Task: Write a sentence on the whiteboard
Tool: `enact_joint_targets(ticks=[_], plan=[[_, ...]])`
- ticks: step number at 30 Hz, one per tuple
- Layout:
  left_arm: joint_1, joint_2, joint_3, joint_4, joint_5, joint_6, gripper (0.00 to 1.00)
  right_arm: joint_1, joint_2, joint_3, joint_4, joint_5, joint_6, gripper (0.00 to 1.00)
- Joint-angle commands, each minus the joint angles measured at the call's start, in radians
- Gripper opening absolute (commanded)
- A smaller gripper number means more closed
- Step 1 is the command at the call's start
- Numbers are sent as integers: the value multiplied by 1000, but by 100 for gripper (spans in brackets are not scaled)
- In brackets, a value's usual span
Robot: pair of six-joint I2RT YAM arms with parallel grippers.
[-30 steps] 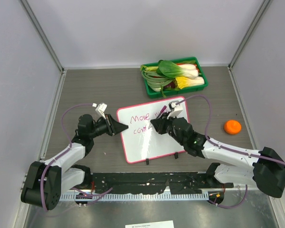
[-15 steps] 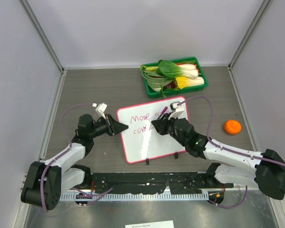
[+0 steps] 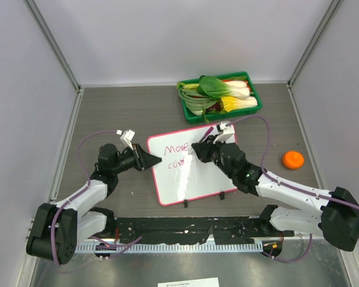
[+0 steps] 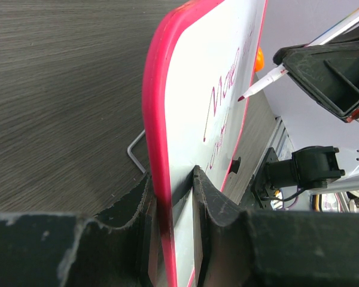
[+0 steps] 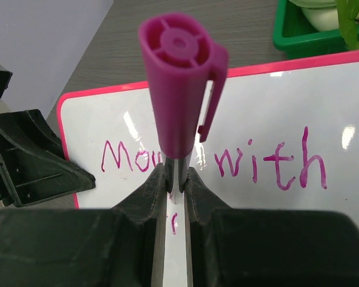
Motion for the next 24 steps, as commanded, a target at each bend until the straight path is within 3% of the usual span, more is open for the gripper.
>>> enact_joint_targets(ticks=[1, 24], plan=[[3, 1, -19, -44, -95, 115, 0, -9, 39, 44, 49, 19, -10, 1], [3, 1, -19, -44, -98, 114, 0, -11, -53, -16, -8, 14, -1, 1]])
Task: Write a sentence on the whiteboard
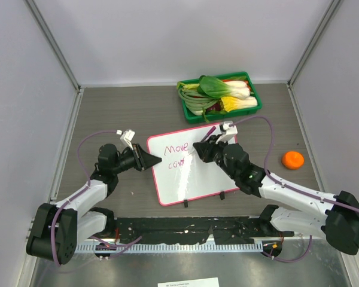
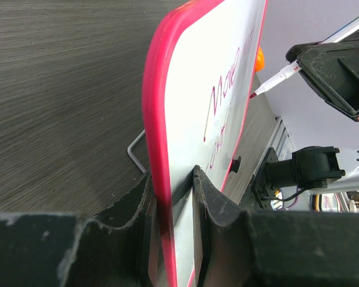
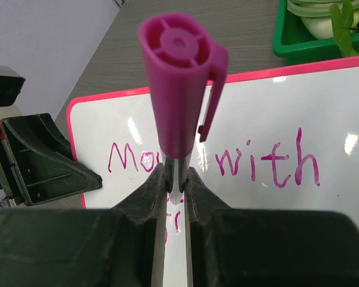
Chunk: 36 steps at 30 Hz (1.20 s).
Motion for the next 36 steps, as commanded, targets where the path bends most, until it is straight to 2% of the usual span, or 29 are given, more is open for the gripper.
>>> enact_joint_targets(ticks=[1, 16, 36], plan=[[3, 1, -19, -41, -97, 115, 0, -5, -23, -16, -3, 13, 3, 1], [3, 3, -19, -40, -96, 115, 0, -5, -5, -38, -7, 36, 9, 1], [2, 4, -19, -37, -93, 114, 0, -5, 30, -36, -26, -45, -10, 1]])
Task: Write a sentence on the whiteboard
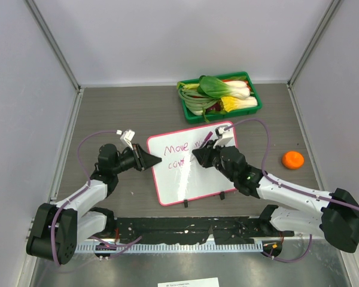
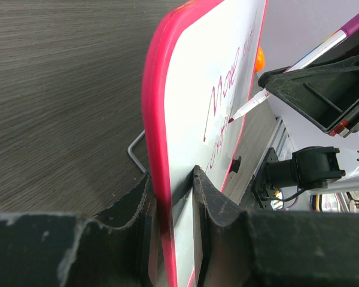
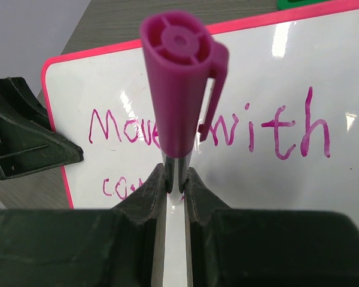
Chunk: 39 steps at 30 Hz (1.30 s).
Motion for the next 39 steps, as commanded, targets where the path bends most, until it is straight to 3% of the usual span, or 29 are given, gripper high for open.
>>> enact_joint_targets(ticks=[1, 21, 39], plan=[[3, 4, -19, -36, -92, 114, 0, -3, 3, 5, -10, -2, -8, 1], [3, 6, -19, -36, -94, 112, 0, -3, -49, -29, -34, 42, -21, 1], [3, 3, -19, -38, -95, 114, 0, -5, -72, 67, -7, 88, -31, 1]])
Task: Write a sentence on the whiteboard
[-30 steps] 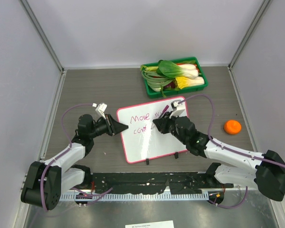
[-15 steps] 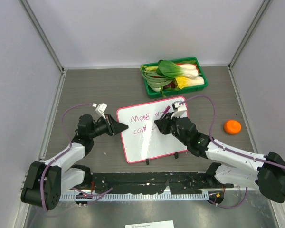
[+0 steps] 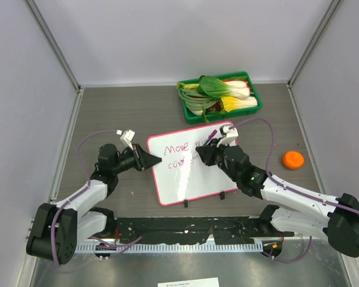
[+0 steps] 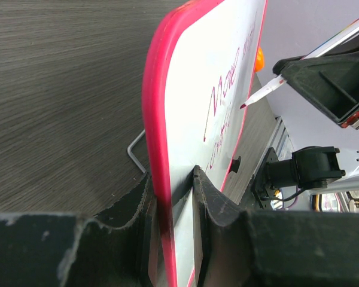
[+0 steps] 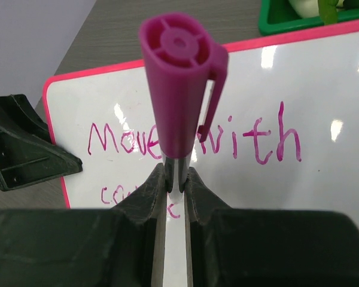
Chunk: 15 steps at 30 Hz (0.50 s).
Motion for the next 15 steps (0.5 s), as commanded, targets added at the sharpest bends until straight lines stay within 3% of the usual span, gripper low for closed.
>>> enact_joint_targets(ticks=[1, 15], plan=[[3, 3, -19, -38, -97, 114, 0, -4, -11, 74, 38, 47, -20, 1], [3, 0, -17, -41, -96, 115, 0, -9, 56, 76, 57, 80, -23, 0]])
